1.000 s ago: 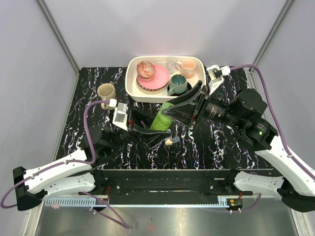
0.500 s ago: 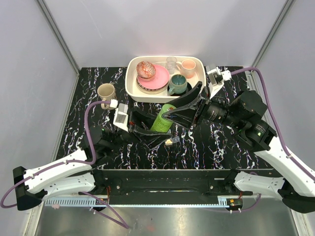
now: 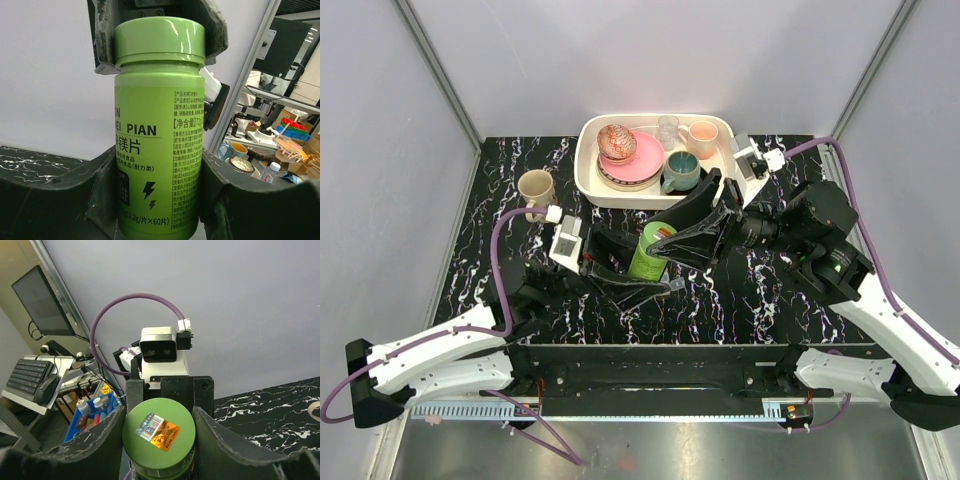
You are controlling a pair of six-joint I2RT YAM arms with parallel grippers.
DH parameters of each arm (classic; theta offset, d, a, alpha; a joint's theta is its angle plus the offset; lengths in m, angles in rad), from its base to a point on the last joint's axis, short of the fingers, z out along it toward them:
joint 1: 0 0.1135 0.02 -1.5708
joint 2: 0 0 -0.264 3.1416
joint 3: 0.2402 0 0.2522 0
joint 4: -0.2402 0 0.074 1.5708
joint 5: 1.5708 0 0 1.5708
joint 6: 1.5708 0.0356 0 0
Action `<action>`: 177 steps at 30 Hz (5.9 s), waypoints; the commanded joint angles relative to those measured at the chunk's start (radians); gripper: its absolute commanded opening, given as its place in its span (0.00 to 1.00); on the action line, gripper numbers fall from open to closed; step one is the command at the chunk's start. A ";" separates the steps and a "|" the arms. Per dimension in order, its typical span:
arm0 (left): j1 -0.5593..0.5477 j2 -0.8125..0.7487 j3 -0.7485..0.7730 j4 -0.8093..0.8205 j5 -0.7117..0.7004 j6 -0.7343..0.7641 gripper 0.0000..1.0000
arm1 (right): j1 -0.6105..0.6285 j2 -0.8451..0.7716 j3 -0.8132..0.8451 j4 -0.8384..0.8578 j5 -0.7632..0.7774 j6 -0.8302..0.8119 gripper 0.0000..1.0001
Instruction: Sort the pills into containers
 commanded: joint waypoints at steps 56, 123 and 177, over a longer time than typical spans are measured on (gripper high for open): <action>0.005 0.161 0.324 -0.286 -0.692 0.429 0.00 | 0.015 0.289 0.352 -0.711 0.718 0.078 0.00; 0.002 0.012 0.189 -0.334 -0.388 0.295 0.00 | 0.030 0.073 0.335 -0.552 0.427 -0.185 0.81; 0.002 0.018 0.146 -0.142 0.067 0.090 0.00 | 0.030 -0.002 0.168 -0.397 0.169 -0.264 0.75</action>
